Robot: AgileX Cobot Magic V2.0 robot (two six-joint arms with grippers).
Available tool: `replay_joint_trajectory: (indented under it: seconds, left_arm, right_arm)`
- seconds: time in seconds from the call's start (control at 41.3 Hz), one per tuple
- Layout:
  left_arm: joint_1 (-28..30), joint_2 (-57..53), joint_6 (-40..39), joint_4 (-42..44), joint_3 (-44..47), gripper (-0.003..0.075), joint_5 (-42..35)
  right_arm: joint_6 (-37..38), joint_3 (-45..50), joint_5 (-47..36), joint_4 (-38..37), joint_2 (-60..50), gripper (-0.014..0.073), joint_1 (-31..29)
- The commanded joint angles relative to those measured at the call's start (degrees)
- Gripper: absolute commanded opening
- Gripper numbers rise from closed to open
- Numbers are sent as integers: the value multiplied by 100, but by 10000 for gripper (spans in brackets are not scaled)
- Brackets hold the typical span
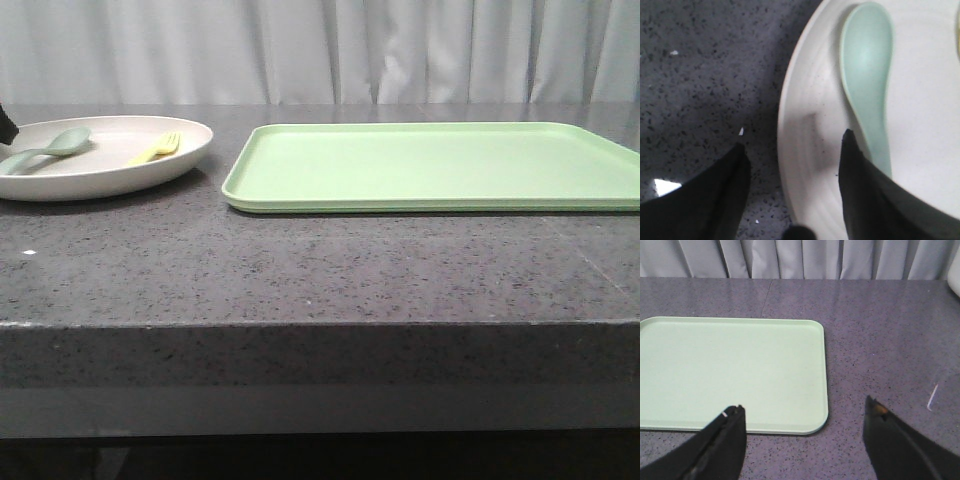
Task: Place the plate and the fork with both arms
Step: 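Lower the left gripper and grasp the cream plate's rim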
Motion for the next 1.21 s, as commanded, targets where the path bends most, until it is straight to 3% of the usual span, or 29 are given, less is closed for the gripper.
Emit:
replay_joint_trajectory:
  seconds: [0.0, 0.242, 0.847, 0.944, 1.114, 1.186]
  left_arm:
    - [-34, -281, -25, -169, -181, 347, 225]
    - [-34, -242, -81, -169, -181, 231, 225]
    - [-34, -242, -470, -43, -181, 226, 225]
    - [-83, -242, -470, -44, -181, 168, 225]
    - [-130, -242, -470, -17, -181, -13, 225]
    - [-135, -242, -470, -17, -181, -18, 225]
  right_arm:
    - [-62, -208, -474, -66, 42, 523, 5]
    - [-62, -208, -474, -66, 42, 523, 5]
    - [-62, -208, -474, -66, 42, 523, 5]
    - [-62, -208, -474, -66, 42, 523, 5]
    - [-62, -208, -474, -66, 42, 523, 5]
    - [-62, -208, -474, -66, 42, 523, 5]
